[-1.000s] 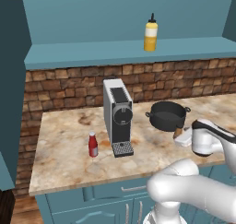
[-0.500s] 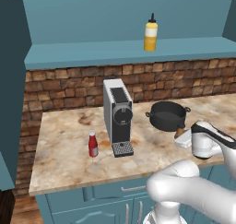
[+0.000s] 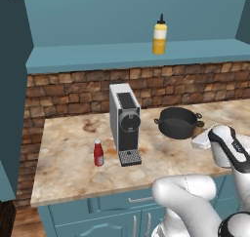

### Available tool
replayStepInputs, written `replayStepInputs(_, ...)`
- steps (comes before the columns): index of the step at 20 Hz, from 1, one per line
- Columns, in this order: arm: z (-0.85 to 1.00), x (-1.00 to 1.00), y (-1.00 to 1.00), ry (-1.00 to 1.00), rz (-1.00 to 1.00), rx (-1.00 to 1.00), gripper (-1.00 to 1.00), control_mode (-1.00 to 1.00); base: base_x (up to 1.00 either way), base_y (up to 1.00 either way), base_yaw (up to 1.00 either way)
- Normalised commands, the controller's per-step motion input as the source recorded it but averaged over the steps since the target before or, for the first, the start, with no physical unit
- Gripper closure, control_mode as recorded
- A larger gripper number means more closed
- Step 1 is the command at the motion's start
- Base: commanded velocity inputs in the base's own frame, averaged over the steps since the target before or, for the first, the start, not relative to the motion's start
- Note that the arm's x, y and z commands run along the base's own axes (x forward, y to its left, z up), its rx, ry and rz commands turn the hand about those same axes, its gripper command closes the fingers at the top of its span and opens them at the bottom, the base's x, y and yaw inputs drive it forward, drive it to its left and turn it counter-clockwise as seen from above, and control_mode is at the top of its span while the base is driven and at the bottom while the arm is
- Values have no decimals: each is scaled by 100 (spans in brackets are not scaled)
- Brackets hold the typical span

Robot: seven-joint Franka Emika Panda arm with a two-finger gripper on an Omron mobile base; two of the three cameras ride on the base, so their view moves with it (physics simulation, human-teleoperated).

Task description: There are various items on the counter. Only move the condiments/shakers into the cabinet.

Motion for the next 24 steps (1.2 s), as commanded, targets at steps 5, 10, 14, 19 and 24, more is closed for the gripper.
replayStepInputs(5,100,-40,0,0,0,0,100,-100,0,0,0)
replayStepInputs(10,100,-39,0,-6,0,1,100,-100,0,0,0)
replayStepInputs(14,100,-23,0,-9,0,0,100,-100,0,0,0)
replayStepInputs(19,100,-2,0,-2,4,3,100,-100,0,0,0)
replayStepInputs(24,100,0,0,0,6,1,100,-100,0,0,0)
